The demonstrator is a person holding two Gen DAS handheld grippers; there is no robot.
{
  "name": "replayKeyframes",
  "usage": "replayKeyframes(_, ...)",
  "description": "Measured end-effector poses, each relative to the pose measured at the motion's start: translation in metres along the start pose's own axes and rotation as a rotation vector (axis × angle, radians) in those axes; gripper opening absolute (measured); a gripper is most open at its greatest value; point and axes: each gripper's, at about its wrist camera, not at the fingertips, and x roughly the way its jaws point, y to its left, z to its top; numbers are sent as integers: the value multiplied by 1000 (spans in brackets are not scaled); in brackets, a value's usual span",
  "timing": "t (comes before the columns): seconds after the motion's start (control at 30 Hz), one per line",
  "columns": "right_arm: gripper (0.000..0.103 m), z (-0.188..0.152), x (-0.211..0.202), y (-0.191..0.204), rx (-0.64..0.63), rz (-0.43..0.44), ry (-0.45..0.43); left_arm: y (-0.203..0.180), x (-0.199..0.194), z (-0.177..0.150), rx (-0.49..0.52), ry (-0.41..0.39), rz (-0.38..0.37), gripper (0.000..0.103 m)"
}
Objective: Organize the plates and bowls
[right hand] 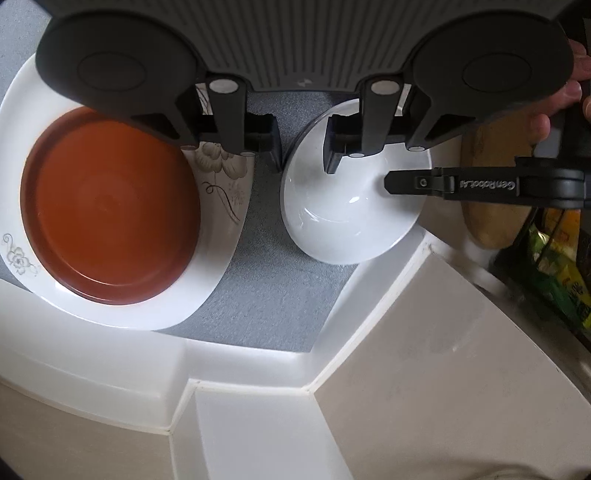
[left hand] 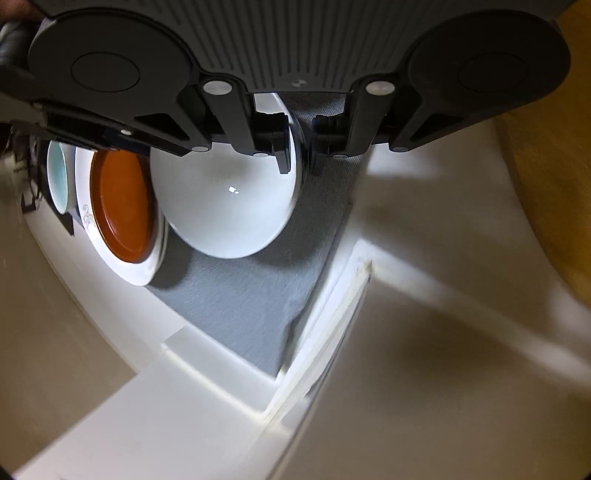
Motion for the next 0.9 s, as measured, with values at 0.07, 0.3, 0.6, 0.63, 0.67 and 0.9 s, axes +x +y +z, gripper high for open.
replayKeyframes(0.07,28,0,4,2,-19,-7,-2,7,8,-2,-54,20,-17,15)
replayKeyframes(0.3,18,-7,0,3,-2,-20,-11,-4,2,-4,-45,33,22,12)
replayKeyframes(0.6,16,-5,-36,6,-8,-67,-92,-48,-21,3,20,-13,57,13)
replayKeyframes(0.63,16,-6,-42,3,1,-66,-99,-53,-24,4,27,-17,58,13)
replayKeyframes(0.67,16,-7,-48,-1,11,-68,-108,-60,-26,4,34,-20,53,13)
replayKeyframes(0.9,15,-19,-98,-33,112,-88,-198,-110,-43,-5,125,-2,33,13)
